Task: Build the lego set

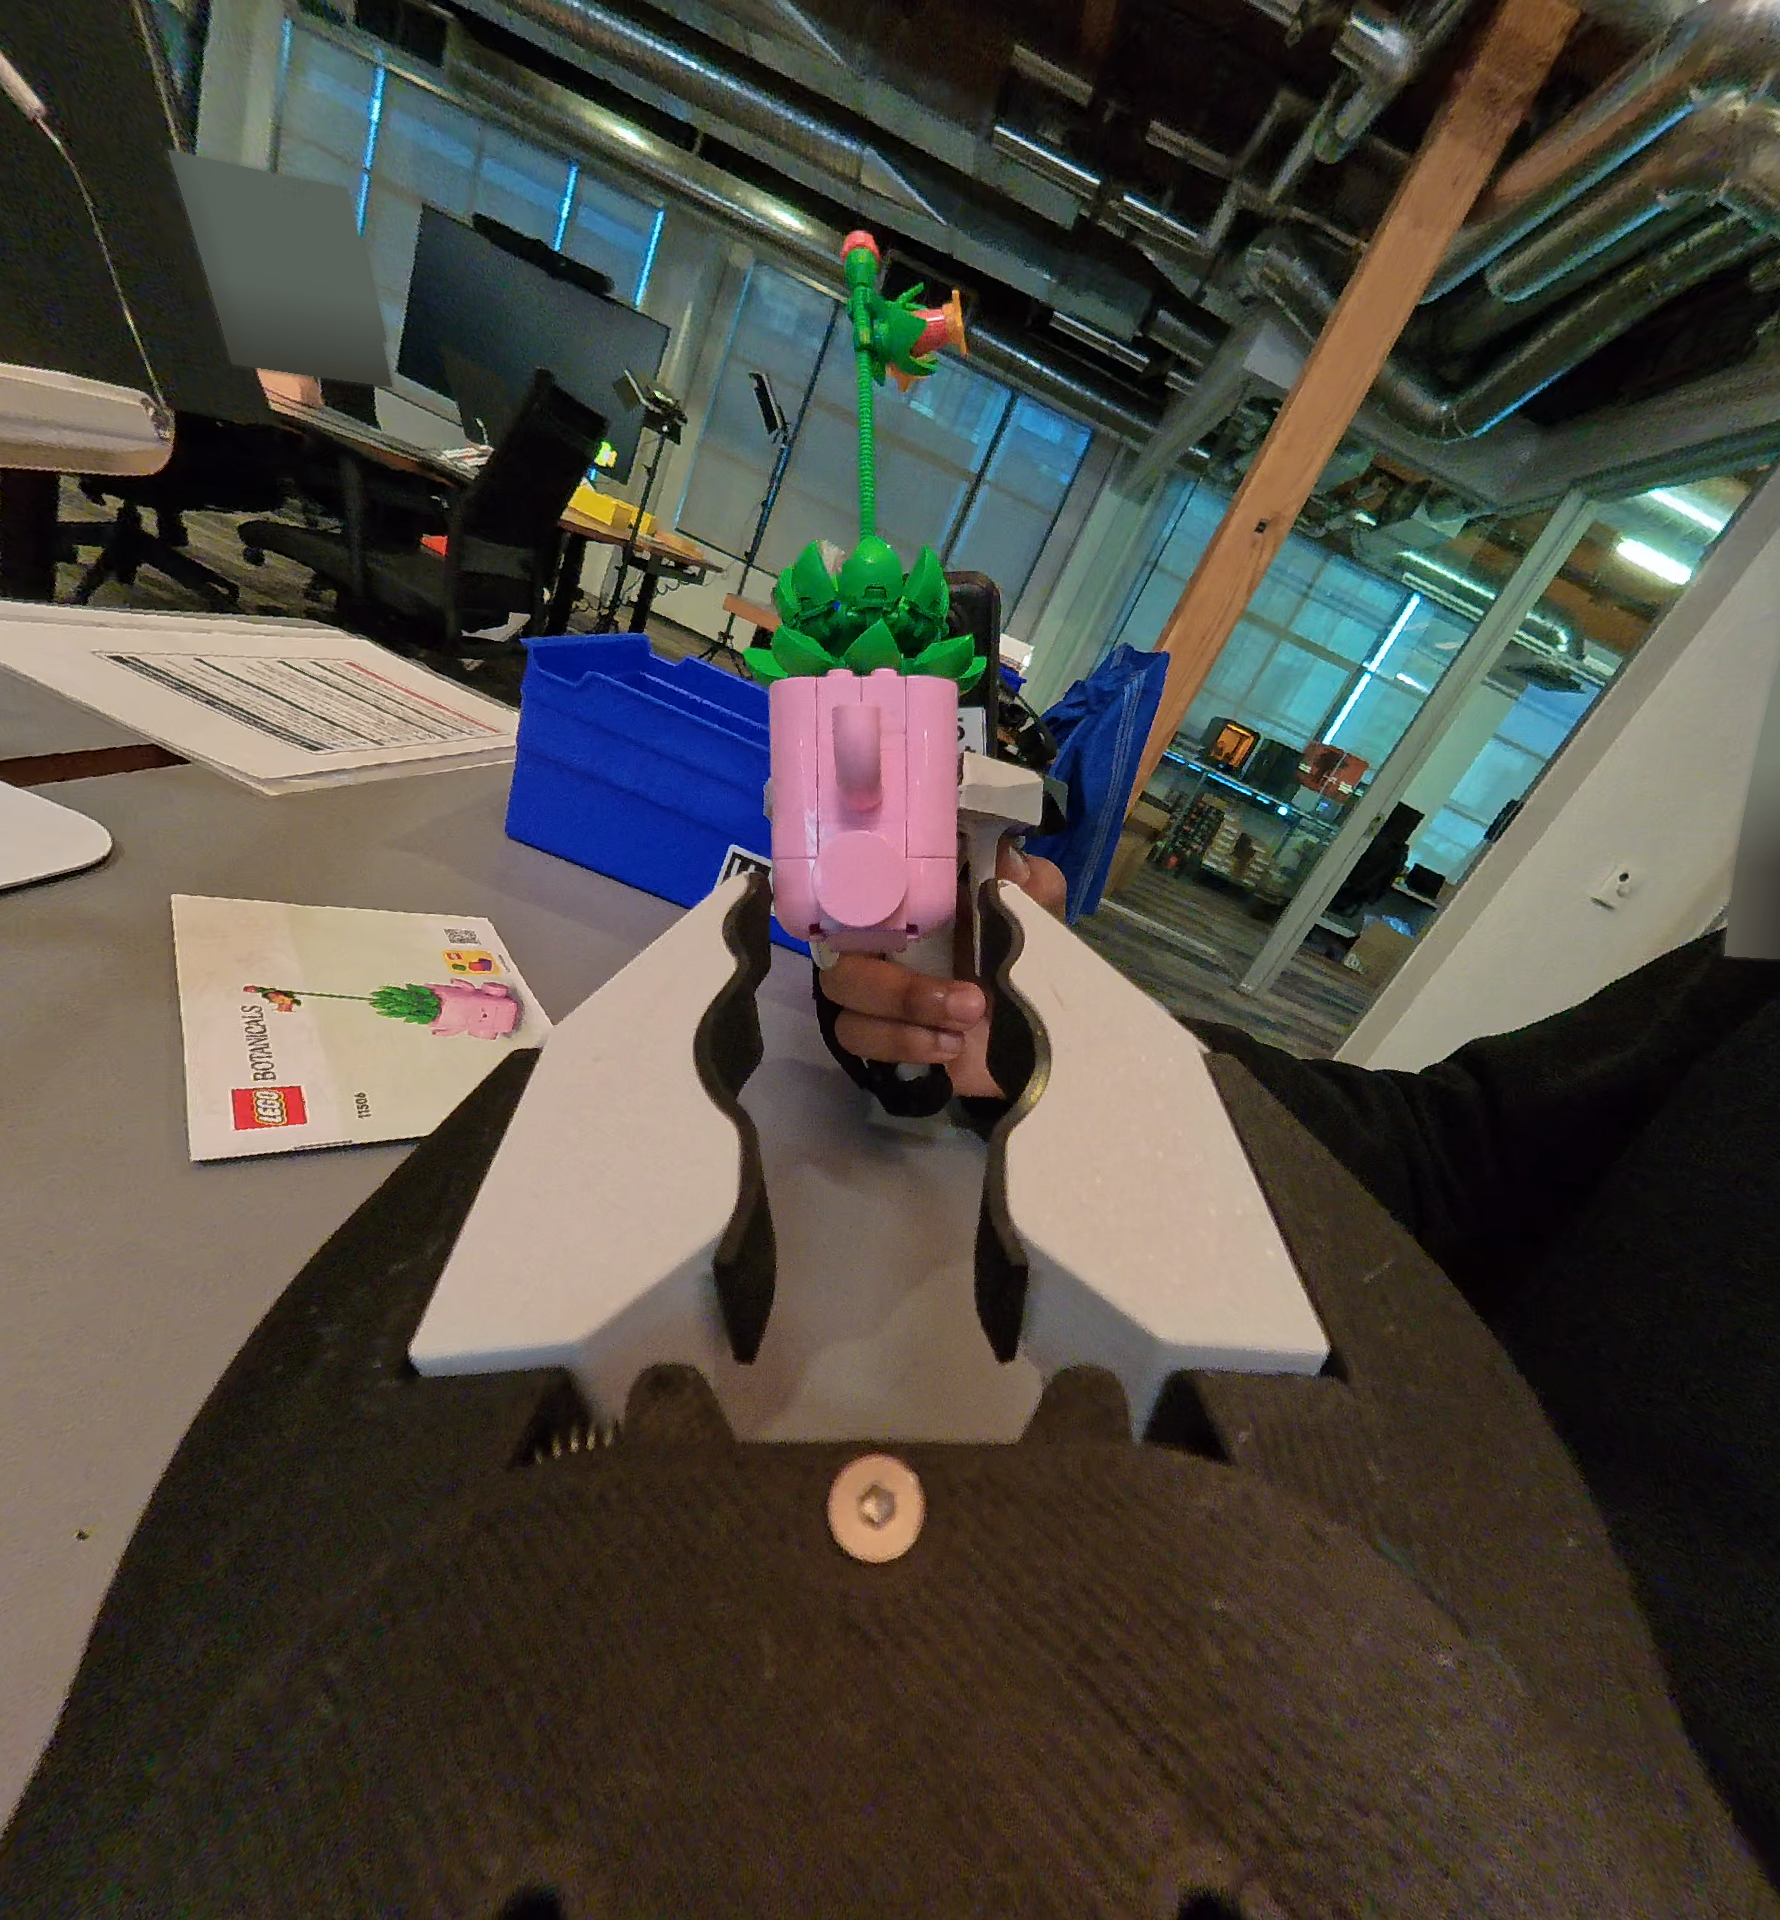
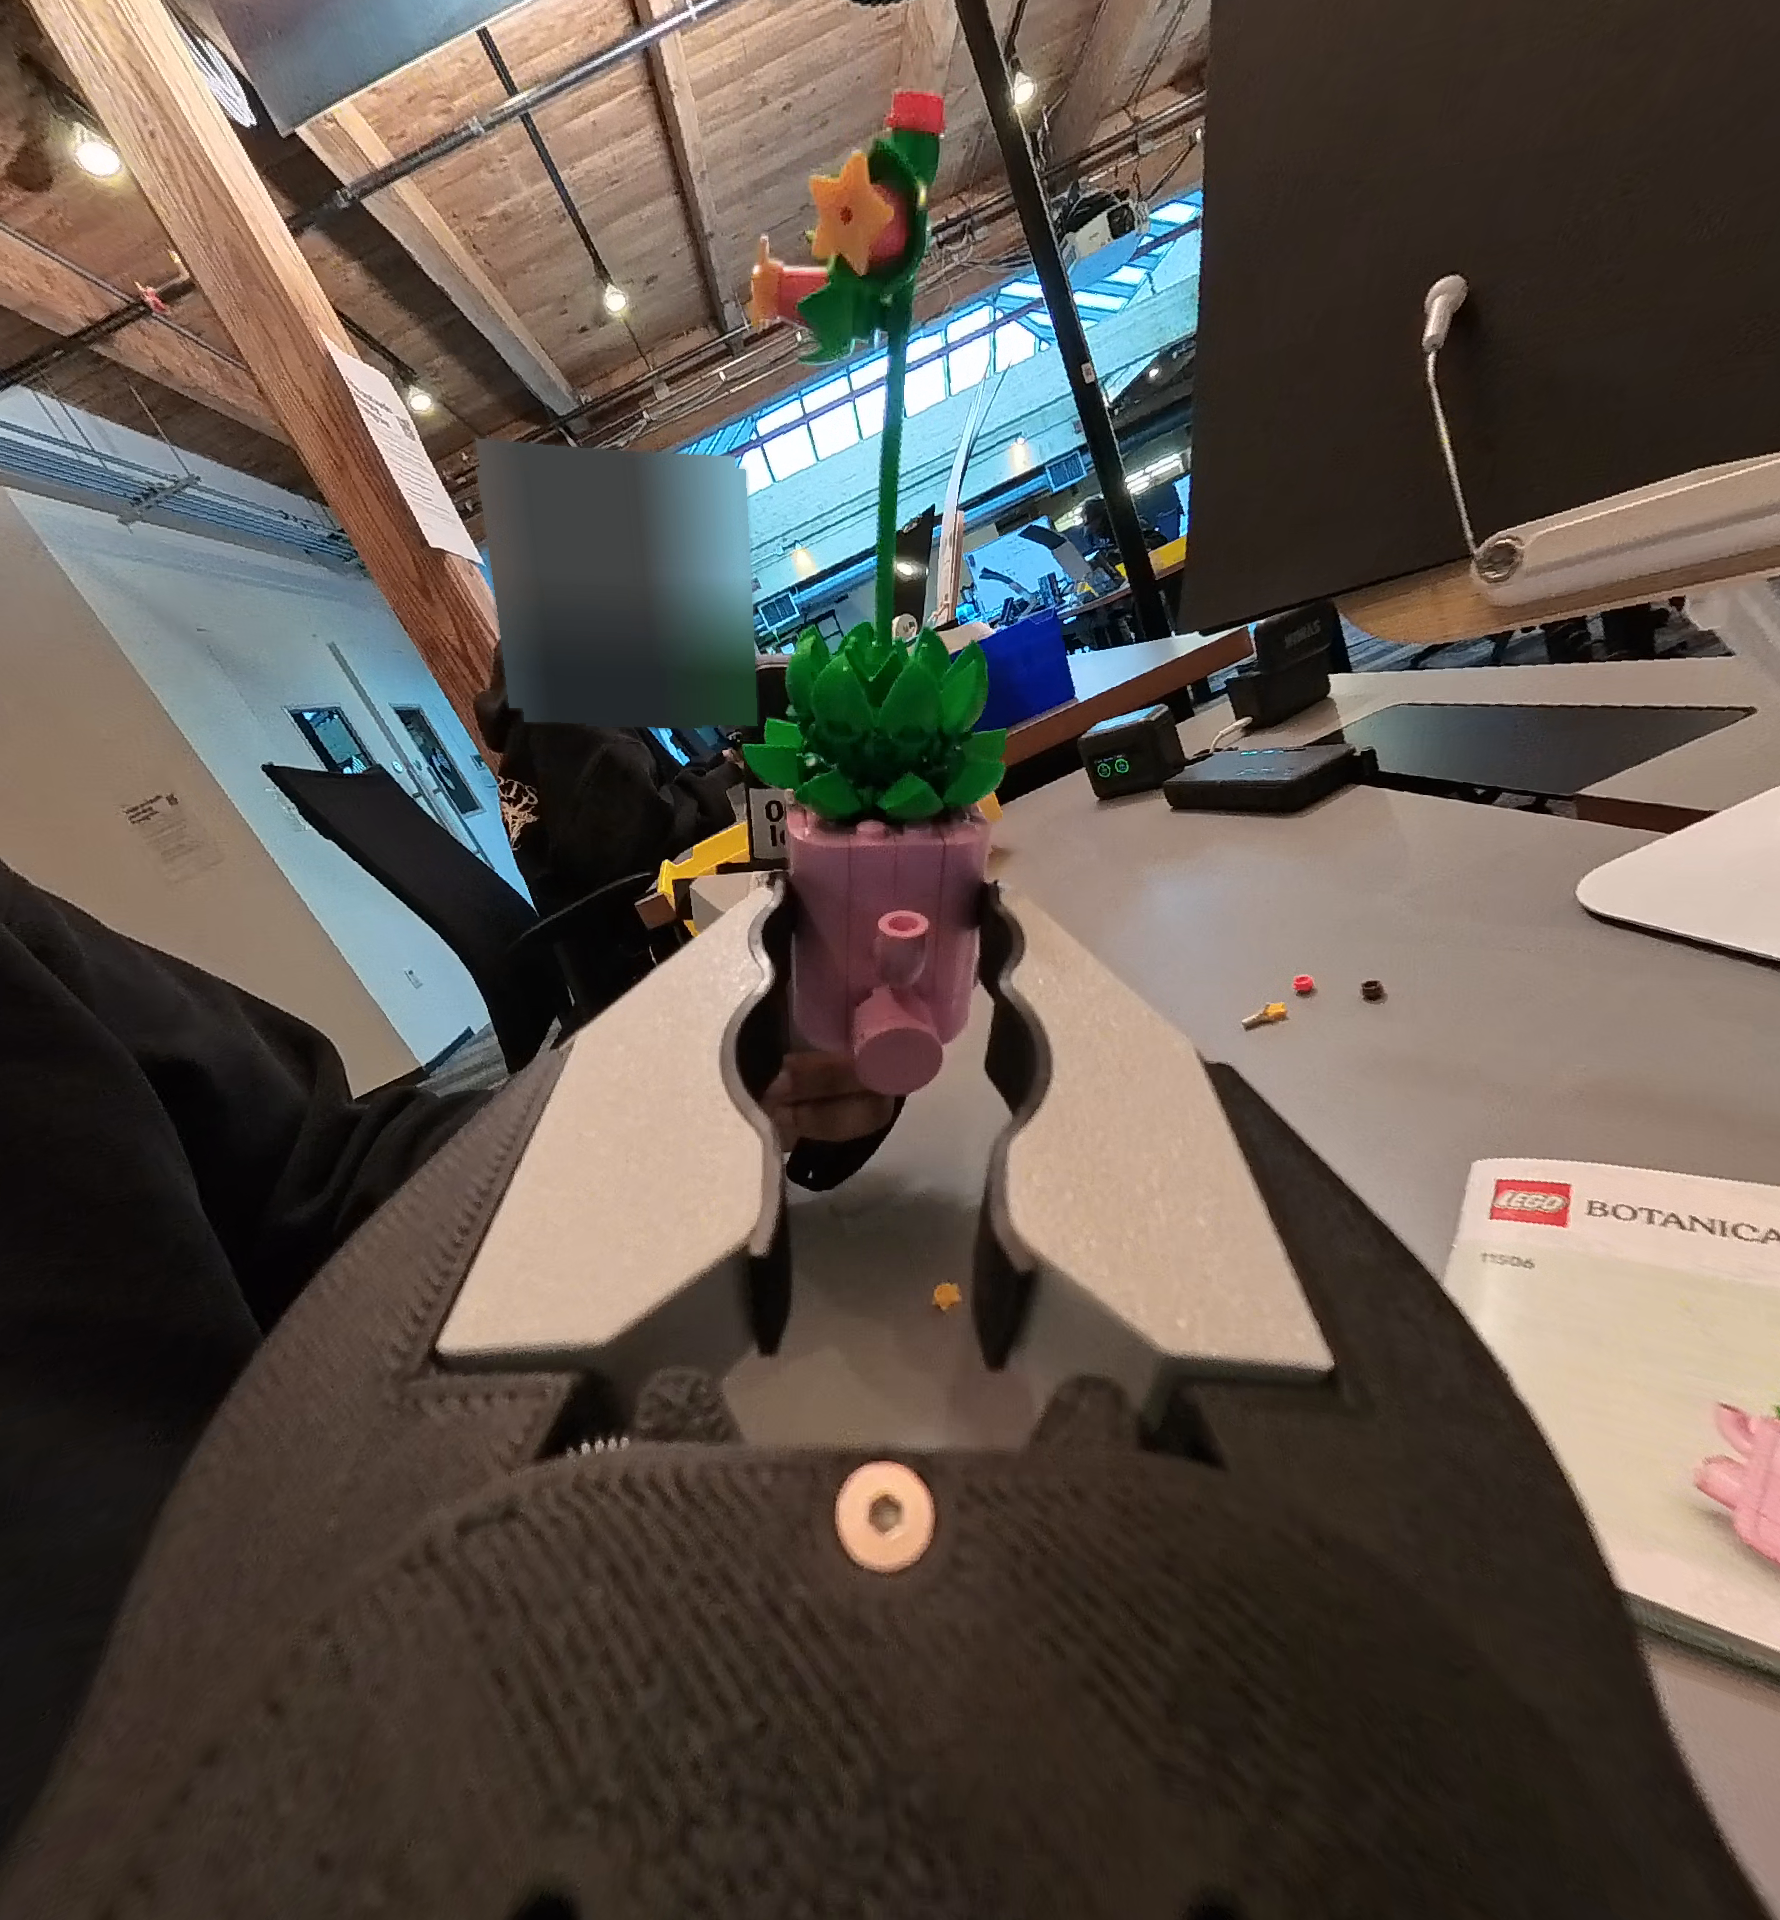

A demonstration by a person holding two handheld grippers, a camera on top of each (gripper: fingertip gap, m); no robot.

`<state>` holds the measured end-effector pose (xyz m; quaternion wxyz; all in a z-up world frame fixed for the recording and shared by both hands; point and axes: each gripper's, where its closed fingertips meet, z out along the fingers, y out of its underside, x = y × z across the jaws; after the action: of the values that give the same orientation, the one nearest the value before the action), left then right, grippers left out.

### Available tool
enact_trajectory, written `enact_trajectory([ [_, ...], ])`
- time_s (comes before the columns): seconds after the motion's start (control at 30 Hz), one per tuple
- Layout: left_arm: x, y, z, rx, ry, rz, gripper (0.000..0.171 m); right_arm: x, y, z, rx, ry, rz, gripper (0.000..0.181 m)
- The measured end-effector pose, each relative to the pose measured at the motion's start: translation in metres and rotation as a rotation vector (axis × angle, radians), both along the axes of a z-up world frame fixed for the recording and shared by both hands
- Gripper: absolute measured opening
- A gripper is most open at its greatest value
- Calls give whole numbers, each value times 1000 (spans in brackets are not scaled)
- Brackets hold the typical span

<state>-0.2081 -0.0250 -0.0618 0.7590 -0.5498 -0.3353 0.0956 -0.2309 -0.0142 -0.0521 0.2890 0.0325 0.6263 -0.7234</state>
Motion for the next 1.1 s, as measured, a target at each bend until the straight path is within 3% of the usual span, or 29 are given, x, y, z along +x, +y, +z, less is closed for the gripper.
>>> enact_trajectory([
  [0.47,0,-9,7,30,21,30,42,7,-6,-10,55,85,-6,34],
  [0.63,-4,-5,-1,9,-15,24,53,16,-9,-14,84,168,1,35],
  [0.73,-1,3,-4,-28,-3,1,37,21,-11,-17,100,211,0,34],
  [0.97,0,8,-4,0,-27,-47,36,19,-7,-8,39,164,4,34],
  [1.1,0,4,1,-12,13,1,36,8,-2,1,-2,138,-37,49],
])
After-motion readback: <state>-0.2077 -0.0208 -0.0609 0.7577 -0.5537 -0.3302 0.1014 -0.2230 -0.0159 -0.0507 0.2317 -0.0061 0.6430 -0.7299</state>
